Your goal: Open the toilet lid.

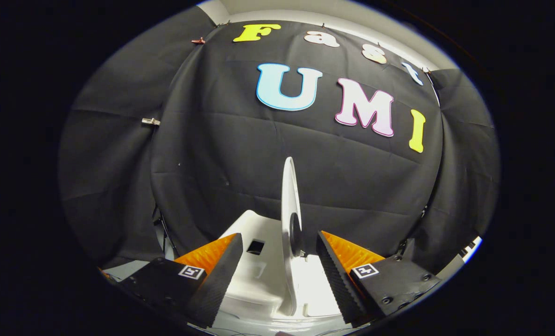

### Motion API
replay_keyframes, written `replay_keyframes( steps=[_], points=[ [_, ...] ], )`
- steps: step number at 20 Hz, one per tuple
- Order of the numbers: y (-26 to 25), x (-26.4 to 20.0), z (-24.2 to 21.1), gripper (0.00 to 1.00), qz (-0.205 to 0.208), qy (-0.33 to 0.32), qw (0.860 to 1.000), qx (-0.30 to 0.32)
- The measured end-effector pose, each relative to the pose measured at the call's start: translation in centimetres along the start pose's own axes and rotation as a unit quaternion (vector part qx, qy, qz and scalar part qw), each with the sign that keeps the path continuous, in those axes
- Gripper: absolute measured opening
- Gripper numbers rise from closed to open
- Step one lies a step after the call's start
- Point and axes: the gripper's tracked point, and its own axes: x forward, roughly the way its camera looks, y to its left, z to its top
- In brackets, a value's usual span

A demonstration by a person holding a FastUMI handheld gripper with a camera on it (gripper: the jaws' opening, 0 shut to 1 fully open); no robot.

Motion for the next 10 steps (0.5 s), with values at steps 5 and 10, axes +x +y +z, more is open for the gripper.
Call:
replay_keyframes(
  steps=[5, 10],
  points=[
    [-0.3, -0.4, 0.6, 0.99, 0.004, -0.009, 1.000, -0.003],
    [-0.5, -1.4, 1.1, 0.99, 0.027, -0.016, 0.999, 0.016]
  ],
)
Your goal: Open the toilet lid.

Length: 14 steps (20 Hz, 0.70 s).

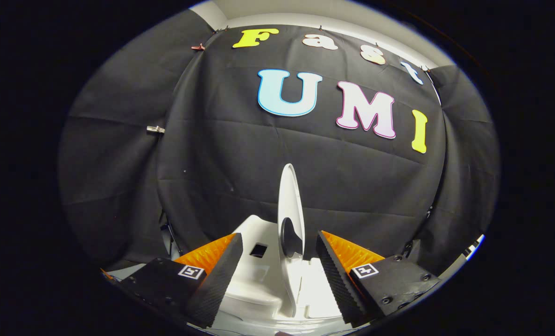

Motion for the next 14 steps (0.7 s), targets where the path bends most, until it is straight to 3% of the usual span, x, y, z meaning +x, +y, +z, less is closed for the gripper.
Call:
replay_keyframes(
  steps=[4, 7, 14],
  points=[
    [-1.7, -1.9, 2.5, 0.98, -0.003, -0.050, 0.999, -0.009],
    [-2.2, -2.9, 2.5, 0.98, 0.015, -0.045, 0.999, 0.011],
    [-8.0, -4.1, 3.3, 0.99, 0.008, -0.060, 0.998, 0.019]
  ],
)
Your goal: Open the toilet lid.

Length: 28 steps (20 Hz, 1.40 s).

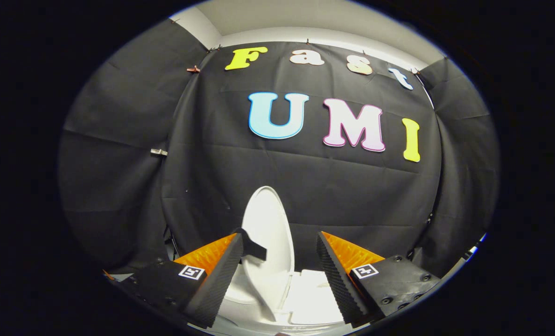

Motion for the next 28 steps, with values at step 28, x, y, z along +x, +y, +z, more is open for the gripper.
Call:
replay_keyframes(
  steps=[28],
  points=[
    [-33.4, 4.7, -9.5, 0.99, -0.076, 0.018, 0.997, 0.025]
  ],
)
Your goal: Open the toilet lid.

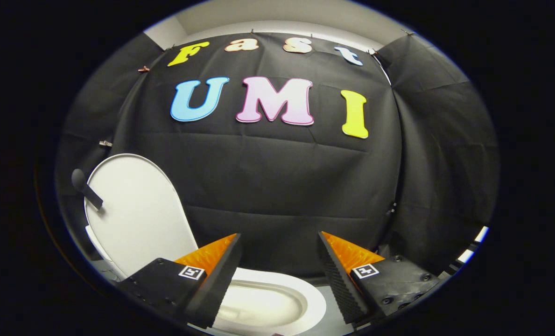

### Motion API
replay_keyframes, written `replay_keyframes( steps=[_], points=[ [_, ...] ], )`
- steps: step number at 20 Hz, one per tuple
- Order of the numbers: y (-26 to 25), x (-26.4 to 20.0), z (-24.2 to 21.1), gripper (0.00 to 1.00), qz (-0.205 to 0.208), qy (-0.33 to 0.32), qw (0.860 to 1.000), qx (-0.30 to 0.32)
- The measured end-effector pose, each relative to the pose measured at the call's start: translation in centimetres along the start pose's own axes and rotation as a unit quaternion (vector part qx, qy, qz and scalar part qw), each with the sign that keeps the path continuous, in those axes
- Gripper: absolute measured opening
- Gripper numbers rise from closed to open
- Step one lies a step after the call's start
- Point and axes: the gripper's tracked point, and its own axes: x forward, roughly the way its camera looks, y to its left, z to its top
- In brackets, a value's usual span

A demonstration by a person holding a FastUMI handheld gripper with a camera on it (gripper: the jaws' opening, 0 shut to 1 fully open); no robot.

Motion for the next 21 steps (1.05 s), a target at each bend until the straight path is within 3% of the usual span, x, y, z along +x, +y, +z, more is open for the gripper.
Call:
replay_keyframes(
  steps=[12, 21],
  points=[
    [-3.6, 1.2, -3.0, 0.99, -0.012, 0.023, 0.999, 0.030],
    [-1.5, 1.0, -4.0, 1.00, 0.007, 0.029, 0.999, 0.013]
  ],
)
